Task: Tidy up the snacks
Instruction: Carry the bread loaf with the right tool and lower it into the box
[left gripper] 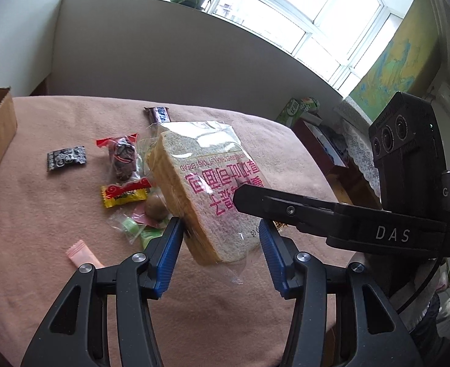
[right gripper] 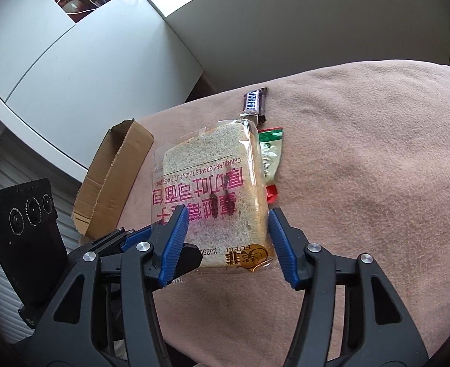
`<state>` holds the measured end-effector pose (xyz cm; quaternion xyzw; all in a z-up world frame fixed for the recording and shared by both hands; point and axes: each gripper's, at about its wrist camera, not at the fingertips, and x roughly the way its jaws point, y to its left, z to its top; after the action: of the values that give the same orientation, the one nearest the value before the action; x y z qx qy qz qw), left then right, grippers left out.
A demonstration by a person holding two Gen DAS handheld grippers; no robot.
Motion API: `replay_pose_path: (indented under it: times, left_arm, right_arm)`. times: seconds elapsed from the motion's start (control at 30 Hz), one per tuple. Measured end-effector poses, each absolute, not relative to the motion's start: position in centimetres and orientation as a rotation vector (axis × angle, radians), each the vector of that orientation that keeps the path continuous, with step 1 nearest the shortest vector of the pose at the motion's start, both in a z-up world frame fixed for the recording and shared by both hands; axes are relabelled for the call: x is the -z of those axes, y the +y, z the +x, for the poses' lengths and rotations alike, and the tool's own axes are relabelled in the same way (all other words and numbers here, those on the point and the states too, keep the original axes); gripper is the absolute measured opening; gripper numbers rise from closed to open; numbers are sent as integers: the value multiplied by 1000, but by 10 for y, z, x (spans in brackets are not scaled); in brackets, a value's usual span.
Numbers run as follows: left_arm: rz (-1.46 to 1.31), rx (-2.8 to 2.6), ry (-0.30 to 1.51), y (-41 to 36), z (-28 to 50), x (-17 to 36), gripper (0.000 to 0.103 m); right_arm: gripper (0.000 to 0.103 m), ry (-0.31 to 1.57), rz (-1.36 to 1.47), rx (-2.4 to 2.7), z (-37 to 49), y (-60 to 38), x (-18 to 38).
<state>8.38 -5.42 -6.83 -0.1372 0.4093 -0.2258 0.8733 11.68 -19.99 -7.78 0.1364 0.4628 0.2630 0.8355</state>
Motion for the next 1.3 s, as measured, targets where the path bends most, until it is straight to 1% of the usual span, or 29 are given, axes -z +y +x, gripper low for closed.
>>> replay_pose_path:
  times: [0.33,0.57,1.1,1.3]
  left_arm:
    - [-302,361,770,7,55,43,51]
    - [-336,273,734,54,41,37,51]
    - [-426,53,673,160,21,42,51]
    - [-451,-11,669,189,25,47,51]
  right_arm:
    - [57,937,216,-677,106,-127,51]
    - [57,934,162,-767,105,-68,43]
    - [57,953,30,-942,112,70,44]
    - [57,973,-16,-984,109,107,49]
